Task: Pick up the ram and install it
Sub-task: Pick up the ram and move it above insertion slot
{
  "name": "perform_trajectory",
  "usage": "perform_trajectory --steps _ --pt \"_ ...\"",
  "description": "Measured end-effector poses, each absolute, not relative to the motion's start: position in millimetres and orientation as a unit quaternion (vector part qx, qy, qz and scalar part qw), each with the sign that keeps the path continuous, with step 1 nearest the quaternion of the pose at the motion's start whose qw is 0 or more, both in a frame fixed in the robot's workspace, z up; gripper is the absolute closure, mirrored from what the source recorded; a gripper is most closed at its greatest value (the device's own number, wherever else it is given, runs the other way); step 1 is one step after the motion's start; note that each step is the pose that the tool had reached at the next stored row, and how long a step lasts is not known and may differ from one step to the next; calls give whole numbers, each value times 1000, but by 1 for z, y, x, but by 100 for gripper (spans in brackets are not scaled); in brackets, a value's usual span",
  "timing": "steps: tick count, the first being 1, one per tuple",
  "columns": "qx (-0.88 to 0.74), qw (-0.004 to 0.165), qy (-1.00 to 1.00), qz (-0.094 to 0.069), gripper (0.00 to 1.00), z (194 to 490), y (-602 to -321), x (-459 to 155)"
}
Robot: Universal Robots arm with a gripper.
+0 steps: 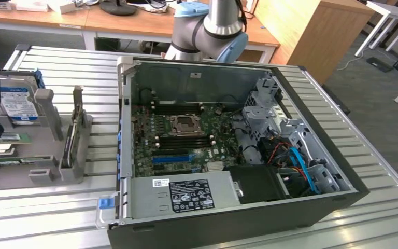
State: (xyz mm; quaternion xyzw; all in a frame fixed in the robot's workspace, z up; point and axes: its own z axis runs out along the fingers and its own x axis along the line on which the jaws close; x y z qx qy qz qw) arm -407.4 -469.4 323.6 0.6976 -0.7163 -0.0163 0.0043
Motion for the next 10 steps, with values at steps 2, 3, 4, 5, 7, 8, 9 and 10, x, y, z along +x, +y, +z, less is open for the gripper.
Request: perform_trajectory --steps 2,3,4,5,7,8,9,10 --pt "698 4 -716 -16 88 327 -469 -407" --pt "698 4 -716 -16 88 328 -469 -407" --pt "698 4 -716 -16 88 330 -469 -407" --pt "698 4 -716 -16 88 331 -469 -407" --pt "698 4 -716 -16 88 334 -469 -407" --pt "698 4 -716 -16 88 336 -469 -407" --pt "698 4 -716 -16 88 338 -469 -407" --pt "698 4 -716 -16 88 339 -469 -407"
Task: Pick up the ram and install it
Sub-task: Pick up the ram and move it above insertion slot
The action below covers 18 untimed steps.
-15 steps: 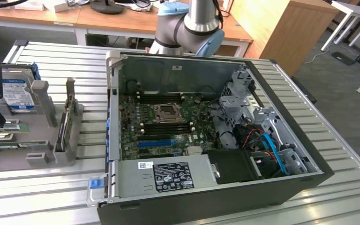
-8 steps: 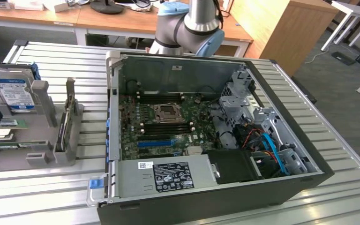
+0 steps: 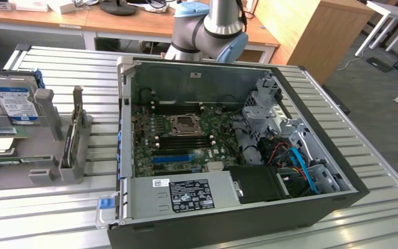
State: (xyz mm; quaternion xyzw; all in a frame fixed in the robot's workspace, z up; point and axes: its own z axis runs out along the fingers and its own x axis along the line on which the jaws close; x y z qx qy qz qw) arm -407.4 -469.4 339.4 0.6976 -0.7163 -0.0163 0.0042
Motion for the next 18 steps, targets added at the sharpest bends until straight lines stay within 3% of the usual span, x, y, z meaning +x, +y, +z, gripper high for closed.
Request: perform_trajectory --steps 18 --pt "698 4 -716 -16 88 375 -469 -407"
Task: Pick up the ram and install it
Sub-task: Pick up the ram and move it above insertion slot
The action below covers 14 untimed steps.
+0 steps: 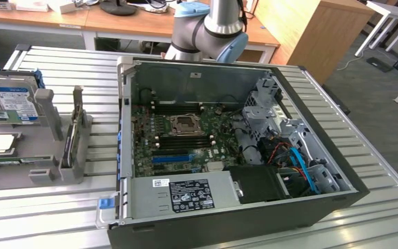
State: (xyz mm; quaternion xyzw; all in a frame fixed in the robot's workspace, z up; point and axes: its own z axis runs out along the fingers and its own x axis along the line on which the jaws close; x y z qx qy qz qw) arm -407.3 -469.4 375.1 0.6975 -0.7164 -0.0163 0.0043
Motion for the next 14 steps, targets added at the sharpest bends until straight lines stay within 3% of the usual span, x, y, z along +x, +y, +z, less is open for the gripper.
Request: perform_trajectory --steps 14 --pt "698 4 -716 -16 88 406 -469 -407"
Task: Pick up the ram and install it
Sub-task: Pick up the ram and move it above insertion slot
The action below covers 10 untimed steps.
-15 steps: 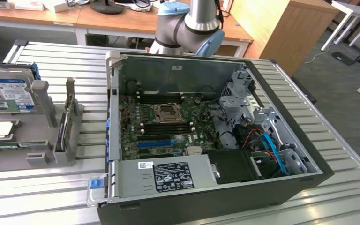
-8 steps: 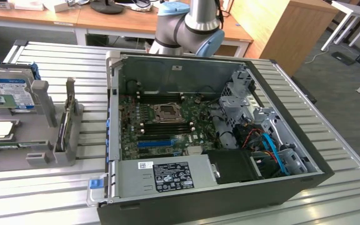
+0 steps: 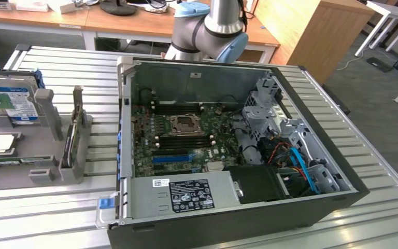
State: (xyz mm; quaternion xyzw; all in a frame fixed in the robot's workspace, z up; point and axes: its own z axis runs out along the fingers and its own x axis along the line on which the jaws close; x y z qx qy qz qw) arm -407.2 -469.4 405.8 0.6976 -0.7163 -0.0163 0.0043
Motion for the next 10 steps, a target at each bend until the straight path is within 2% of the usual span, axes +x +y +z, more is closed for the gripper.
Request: perform_trajectory --steps 10 --pt "698 4 -716 -16 88 407 -469 -406"
